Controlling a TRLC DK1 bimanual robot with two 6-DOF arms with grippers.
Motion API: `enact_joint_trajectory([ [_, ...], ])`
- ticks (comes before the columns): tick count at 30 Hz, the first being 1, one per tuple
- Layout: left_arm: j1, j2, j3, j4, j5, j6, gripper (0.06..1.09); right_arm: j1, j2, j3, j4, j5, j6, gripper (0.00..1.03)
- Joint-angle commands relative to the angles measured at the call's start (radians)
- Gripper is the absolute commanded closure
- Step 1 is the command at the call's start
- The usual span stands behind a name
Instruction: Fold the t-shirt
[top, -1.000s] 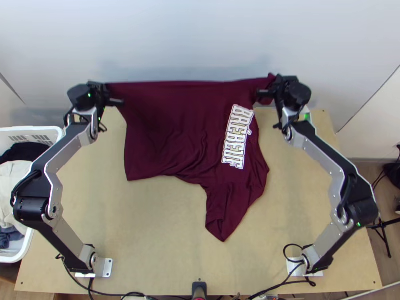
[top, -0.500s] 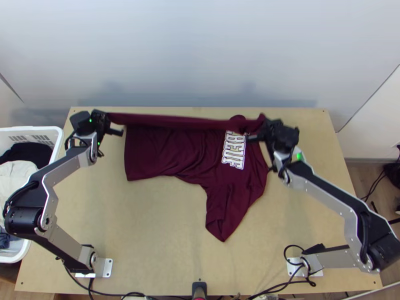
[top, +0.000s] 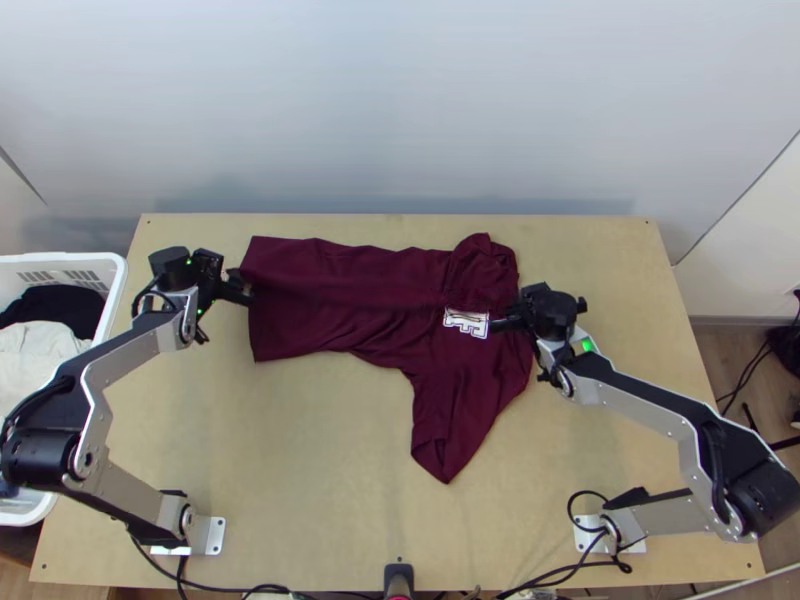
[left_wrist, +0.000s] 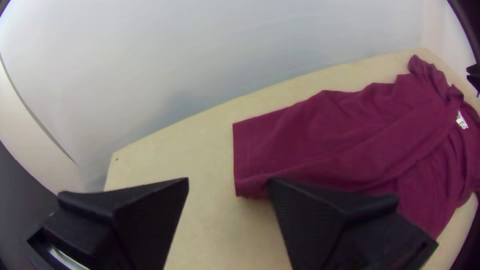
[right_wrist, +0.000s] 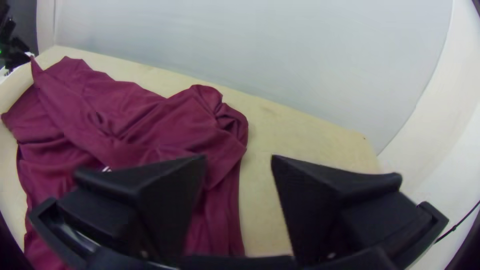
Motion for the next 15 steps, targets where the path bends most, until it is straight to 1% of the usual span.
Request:
enact_joint_trajectory([
  [1, 0.014, -0.172, -0.032, -0.289, 0.136, -0.043, 0.1, 0.015, -0.195, -0.073, -0.105, -0.08, 0.045, 0.03],
  [3, 0.019, -0.263, -0.054, -0.396, 0.156, -0.031, 0.1, 0.032, -0.289, -0.069, -0.25, -0.106, 0.097, 0.03],
  [6, 0.034, -0.41, -0.107, -0.491, 0.21, -0.013, 0.1, 0.055, -0.399, -0.063, -0.456, -0.147, 0.14, 0.04],
  [8, 0.049, -0.488, -0.124, -0.591, 0.246, 0.004, 0.1, 0.058, -0.447, -0.037, -0.625, -0.198, 0.186, 0.04],
  [11, 0.062, -0.594, -0.156, -0.749, 0.311, 0.076, 0.1, 0.051, -0.505, -0.01, -0.773, -0.316, 0.231, 0.04],
  [13, 0.062, -0.631, -0.175, -0.837, 0.323, 0.135, 0.1, 0.046, -0.542, -0.004, -0.826, -0.387, 0.232, 0.04],
  [15, 0.062, -0.622, -0.175, -0.909, 0.331, 0.156, 0.1, 0.049, -0.567, 0.009, -0.888, -0.482, 0.232, 0.04],
])
